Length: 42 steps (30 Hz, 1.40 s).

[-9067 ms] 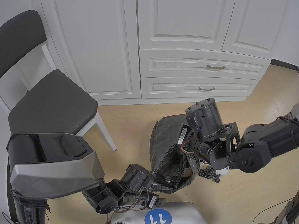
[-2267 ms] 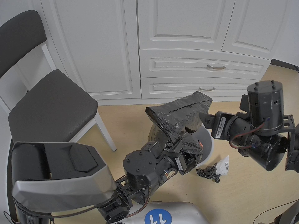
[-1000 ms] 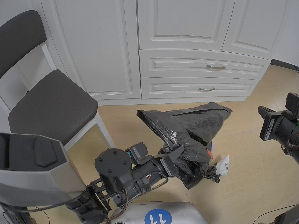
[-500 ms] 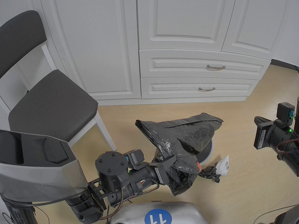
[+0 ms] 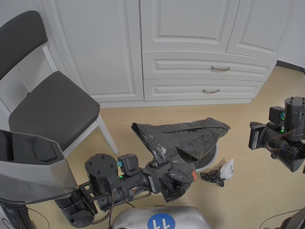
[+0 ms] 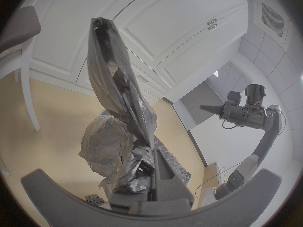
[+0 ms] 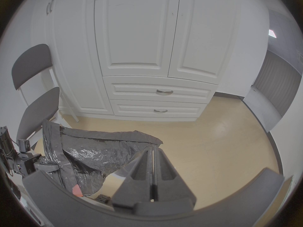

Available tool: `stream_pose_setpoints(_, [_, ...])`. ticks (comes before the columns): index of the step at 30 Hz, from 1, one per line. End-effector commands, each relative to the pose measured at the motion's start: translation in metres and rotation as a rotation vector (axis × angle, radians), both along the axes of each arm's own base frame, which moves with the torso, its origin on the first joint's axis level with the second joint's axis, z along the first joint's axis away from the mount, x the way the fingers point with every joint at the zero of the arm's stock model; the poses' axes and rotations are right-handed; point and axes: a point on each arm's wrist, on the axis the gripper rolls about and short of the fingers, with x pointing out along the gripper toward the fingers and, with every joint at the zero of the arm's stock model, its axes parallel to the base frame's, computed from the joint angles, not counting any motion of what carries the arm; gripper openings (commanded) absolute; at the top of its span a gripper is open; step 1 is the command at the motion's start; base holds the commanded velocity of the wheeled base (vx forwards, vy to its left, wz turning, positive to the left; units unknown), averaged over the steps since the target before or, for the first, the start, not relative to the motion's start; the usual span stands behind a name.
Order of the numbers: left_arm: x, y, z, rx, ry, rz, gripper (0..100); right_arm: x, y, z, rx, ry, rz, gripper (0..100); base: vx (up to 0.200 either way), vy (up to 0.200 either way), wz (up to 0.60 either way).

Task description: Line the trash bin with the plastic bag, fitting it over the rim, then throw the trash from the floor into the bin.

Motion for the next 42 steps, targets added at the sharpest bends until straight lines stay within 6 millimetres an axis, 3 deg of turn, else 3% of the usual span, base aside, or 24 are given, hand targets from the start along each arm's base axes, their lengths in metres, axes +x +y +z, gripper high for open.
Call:
stream_pose_setpoints(1, [0.002, 0.003, 0.001, 0.000, -0.002, 0.009, 0, 0.012, -0.001, -0.018, -0.023, 0.069, 0.005, 0, 0.000, 0.000, 0.00])
stream_pose_setpoints(3, [0.002, 0.004, 0.001, 0.001, -0.001, 0.012, 0, 0.015, -0.001, -0.021, -0.024, 0.083, 0.013, 0, 0.000, 0.000, 0.00])
stream_pose_setpoints(8, [0.002, 0.007, 0.001, 0.004, 0.003, 0.007, 0, 0.044, 0.005, -0.044, -0.031, 0.153, -0.021, 0, 0.000, 0.000, 0.00])
stream_pose_setpoints(11, [0.002, 0.007, 0.001, 0.005, 0.001, 0.007, 0, 0.045, 0.006, -0.045, -0.026, 0.152, -0.023, 0, 0.000, 0.000, 0.00])
stream_pose_setpoints(12, [0.000, 0.009, 0.003, 0.009, -0.013, 0.003, 0, 0.061, 0.015, -0.051, 0.029, 0.111, -0.035, 0, 0.000, 0.000, 0.00])
stream_pose_setpoints(19, [-0.001, 0.011, 0.008, 0.005, -0.025, 0.004, 0, 0.086, 0.025, -0.065, 0.080, 0.043, -0.048, 0, 0.000, 0.000, 0.00])
stream_pose_setpoints(28, [-0.002, 0.012, 0.008, 0.005, -0.025, 0.004, 0, 0.103, 0.033, -0.081, 0.100, 0.067, -0.069, 0, 0.000, 0.000, 0.00])
stream_pose_setpoints(32, [-0.002, 0.012, 0.006, 0.012, -0.021, 0.004, 0, 0.122, 0.044, -0.090, 0.156, 0.060, -0.105, 0, 0.000, 0.000, 0.00])
stream_pose_setpoints(42, [-0.002, 0.012, 0.004, 0.017, -0.013, -0.008, 0, 0.148, 0.058, -0.109, 0.230, 0.049, -0.145, 0, 0.000, 0.000, 0.00])
